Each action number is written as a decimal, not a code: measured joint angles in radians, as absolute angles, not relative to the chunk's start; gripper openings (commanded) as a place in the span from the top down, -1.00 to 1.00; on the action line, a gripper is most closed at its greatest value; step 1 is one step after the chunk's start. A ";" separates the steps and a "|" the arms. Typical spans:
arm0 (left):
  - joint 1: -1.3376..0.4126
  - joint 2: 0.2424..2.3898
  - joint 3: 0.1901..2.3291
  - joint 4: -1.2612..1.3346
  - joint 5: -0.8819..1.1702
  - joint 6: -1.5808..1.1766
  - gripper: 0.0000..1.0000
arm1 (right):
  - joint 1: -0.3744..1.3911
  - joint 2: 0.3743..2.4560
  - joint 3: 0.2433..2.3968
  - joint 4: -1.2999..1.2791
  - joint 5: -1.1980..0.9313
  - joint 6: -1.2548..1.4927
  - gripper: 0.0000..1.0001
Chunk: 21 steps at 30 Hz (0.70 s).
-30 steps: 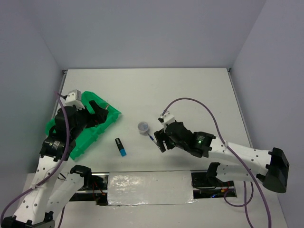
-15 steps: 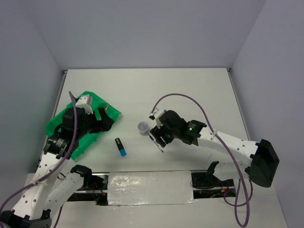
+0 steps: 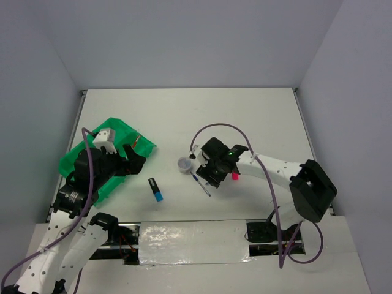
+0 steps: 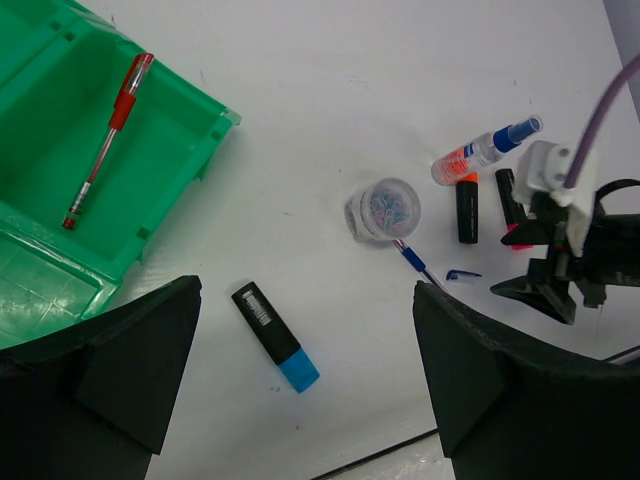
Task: Sort the stationery into containers
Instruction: Pick up the pen cap from the center of the board.
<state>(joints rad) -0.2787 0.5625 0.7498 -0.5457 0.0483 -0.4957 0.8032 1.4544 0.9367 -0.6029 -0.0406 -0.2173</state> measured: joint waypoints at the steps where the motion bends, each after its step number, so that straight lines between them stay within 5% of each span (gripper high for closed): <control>1: -0.279 0.562 0.750 -0.546 0.050 -0.496 -0.99 | 0.804 1.477 0.937 -0.601 -0.039 -0.226 -0.28; 21: -0.327 0.534 0.746 -0.531 0.070 -0.495 -0.99 | 0.860 1.629 0.937 -0.510 -0.070 -0.284 -0.08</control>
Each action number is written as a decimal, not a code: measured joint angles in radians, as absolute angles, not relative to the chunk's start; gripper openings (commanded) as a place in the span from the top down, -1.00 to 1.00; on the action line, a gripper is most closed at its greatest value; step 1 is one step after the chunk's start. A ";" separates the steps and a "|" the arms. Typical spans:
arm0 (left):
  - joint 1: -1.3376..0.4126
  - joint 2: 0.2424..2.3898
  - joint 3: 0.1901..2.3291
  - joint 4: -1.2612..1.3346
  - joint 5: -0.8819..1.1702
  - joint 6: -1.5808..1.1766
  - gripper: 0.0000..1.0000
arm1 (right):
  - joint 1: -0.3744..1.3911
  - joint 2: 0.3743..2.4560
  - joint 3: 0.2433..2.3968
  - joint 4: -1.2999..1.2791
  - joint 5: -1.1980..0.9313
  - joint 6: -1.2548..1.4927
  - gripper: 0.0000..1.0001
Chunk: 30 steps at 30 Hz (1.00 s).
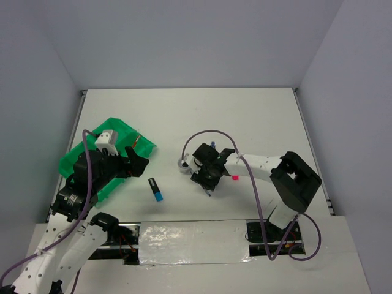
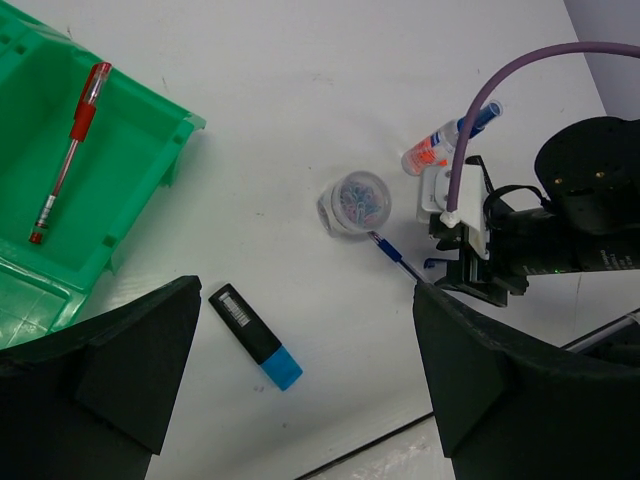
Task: Sort the stationery into containers
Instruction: Pick up the pen cap from the center of the board.
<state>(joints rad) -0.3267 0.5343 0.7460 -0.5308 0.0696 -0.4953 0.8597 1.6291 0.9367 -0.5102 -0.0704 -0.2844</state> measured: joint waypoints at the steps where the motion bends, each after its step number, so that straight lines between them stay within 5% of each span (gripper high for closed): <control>1: -0.330 0.534 0.746 -0.530 0.069 -0.495 -0.99 | 0.860 1.636 0.937 -0.508 -0.075 -0.287 -0.06; 12: -0.360 0.533 0.746 -0.531 0.068 -0.495 -0.99 | 0.850 1.665 0.944 -0.490 -0.089 -0.308 0.57; 16: -0.364 0.532 0.746 -0.531 0.066 -0.496 -0.99 | 0.844 1.667 0.949 -0.493 -0.107 -0.309 1.00; 30: -0.370 0.519 0.746 -0.531 0.056 -0.496 -0.99 | 0.819 1.438 0.911 -0.473 -0.066 -0.152 1.00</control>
